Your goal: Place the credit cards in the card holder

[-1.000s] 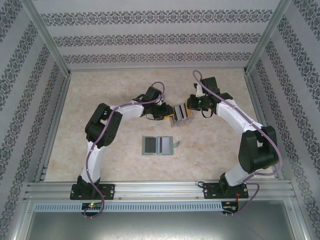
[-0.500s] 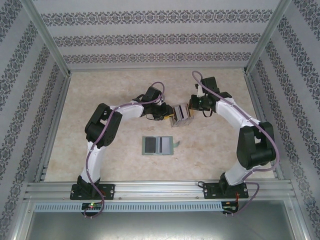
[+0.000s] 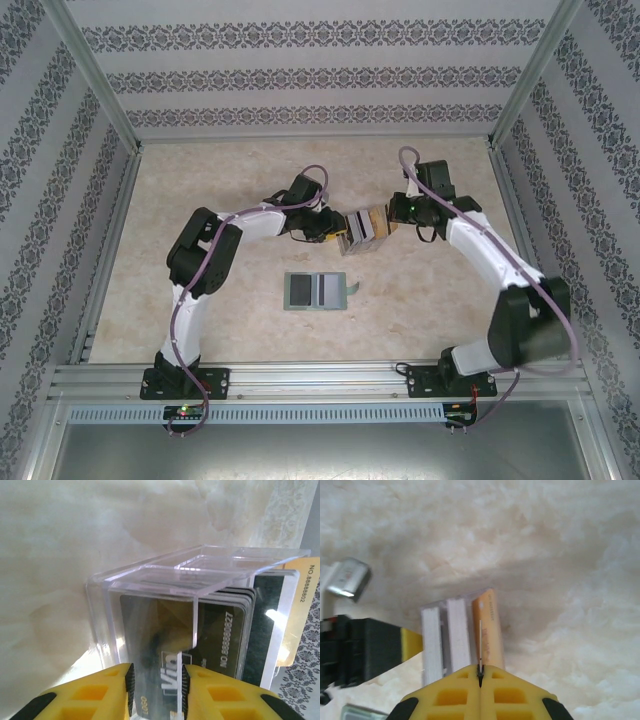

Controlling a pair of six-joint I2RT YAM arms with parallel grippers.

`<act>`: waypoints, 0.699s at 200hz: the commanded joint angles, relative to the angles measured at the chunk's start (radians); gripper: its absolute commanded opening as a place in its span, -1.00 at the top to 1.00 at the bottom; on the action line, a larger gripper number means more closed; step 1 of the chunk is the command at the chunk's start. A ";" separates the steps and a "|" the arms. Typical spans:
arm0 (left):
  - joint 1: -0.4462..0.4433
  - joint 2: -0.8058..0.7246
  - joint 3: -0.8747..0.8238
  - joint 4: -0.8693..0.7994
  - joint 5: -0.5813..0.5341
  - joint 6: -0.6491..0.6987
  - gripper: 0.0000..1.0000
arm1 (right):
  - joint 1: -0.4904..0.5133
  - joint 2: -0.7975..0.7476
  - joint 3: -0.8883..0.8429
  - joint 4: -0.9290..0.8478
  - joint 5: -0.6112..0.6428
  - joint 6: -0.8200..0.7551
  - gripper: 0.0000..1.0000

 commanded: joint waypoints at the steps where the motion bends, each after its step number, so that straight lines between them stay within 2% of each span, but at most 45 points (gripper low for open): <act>1: -0.002 -0.092 -0.026 -0.042 -0.032 0.051 0.30 | 0.051 -0.126 -0.087 0.121 0.017 0.019 1.00; 42: -0.001 -0.185 -0.103 -0.042 -0.062 0.076 0.24 | 0.128 -0.265 -0.207 0.151 0.025 0.164 1.00; 83: -0.002 -0.326 -0.269 -0.025 -0.106 0.094 0.20 | 0.287 -0.367 -0.363 0.178 0.164 0.351 1.00; 113: -0.001 -0.441 -0.413 -0.042 -0.153 0.118 0.14 | 0.437 -0.376 -0.466 0.243 0.270 0.481 1.00; 140: 0.002 -0.520 -0.522 -0.050 -0.176 0.127 0.08 | 0.537 -0.317 -0.494 0.320 0.305 0.541 1.00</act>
